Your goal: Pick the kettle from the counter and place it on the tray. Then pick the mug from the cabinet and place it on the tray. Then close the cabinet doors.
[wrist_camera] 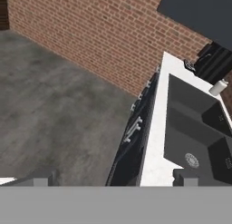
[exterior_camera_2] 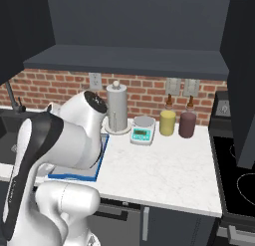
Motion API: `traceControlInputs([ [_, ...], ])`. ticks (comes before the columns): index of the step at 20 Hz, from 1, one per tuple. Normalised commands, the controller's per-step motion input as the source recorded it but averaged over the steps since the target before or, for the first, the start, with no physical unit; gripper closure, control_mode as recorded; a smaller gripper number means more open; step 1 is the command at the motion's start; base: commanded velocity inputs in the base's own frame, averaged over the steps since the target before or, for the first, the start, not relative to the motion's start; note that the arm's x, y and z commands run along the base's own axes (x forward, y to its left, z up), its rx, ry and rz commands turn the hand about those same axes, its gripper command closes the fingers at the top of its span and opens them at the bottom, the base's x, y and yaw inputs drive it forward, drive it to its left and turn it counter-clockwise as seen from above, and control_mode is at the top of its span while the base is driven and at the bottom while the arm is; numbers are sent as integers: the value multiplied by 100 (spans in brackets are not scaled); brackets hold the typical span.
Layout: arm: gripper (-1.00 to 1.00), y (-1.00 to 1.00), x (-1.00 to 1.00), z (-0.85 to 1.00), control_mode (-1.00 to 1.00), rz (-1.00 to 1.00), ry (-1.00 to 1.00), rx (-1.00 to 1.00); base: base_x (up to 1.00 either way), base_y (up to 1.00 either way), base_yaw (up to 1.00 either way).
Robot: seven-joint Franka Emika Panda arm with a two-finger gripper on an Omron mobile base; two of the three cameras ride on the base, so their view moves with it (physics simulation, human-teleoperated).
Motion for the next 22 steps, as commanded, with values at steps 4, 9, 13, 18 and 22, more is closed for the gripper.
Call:
traceControlInputs([
  [4, -100, -20, -41, 0, -100, 3, 0, 10, 0, 0, 0],
  [9, -100, -16, -38, 5, -100, 5, 0, 7, 0, 0, 0],
  [13, -100, 0, -22, 14, -100, 3, 0, 0, 0, 0, 0],
  [18, -100, 5, -12, 20, -100, 3, -1, 0, 0, 0, 0],
  [22, -100, 7, -9, 16, -100, 6, -2, 0, 0, 0, 0],
])
